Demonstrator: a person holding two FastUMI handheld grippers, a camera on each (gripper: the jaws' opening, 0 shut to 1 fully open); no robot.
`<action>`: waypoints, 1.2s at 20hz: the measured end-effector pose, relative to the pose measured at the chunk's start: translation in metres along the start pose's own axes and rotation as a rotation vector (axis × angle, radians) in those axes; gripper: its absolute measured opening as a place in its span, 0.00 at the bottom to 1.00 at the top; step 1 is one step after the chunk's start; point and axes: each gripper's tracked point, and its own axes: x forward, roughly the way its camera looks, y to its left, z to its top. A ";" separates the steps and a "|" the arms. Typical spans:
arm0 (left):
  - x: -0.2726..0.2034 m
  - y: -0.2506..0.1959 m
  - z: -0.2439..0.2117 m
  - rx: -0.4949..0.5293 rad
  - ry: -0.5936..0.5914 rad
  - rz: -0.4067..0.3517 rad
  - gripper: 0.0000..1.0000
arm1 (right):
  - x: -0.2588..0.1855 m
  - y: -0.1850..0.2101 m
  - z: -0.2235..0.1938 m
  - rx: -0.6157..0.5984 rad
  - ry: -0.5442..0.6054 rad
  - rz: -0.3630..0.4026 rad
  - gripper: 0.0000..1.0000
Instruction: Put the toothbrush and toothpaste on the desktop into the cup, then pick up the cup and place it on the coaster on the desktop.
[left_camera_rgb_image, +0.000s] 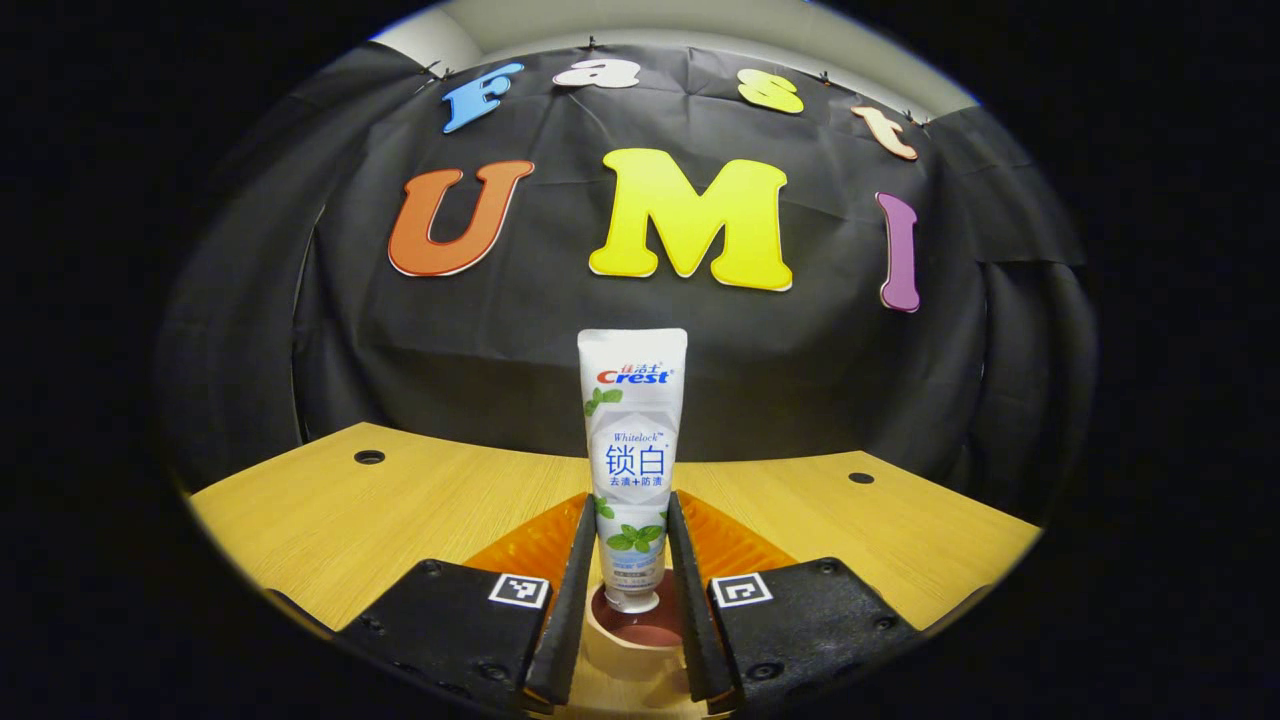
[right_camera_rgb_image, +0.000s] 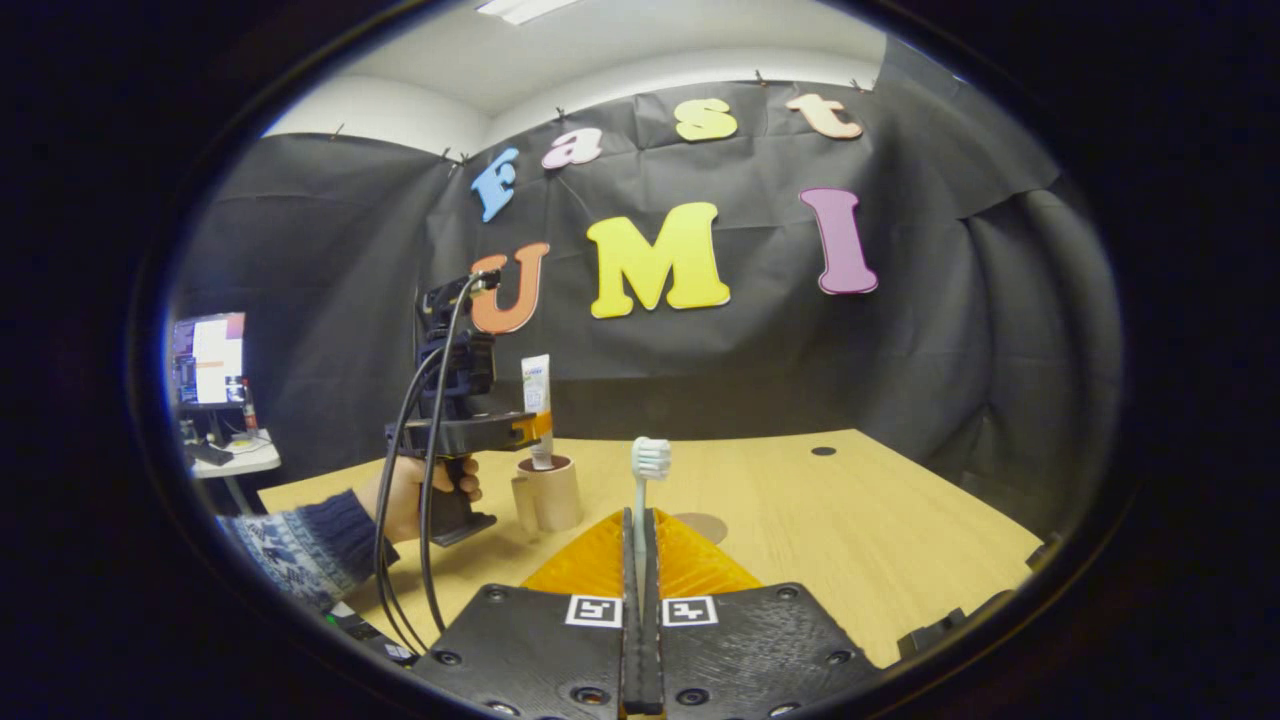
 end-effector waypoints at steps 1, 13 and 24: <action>0.000 0.000 0.000 0.002 0.001 0.002 0.45 | 0.000 0.000 0.000 0.002 0.003 0.001 0.00; -0.035 -0.002 0.023 0.099 -0.065 0.012 1.00 | 0.010 0.008 0.011 -0.009 -0.008 -0.015 0.00; -0.112 0.043 0.016 0.089 -0.081 0.058 1.00 | 0.050 0.056 0.074 -0.024 -0.070 0.034 0.00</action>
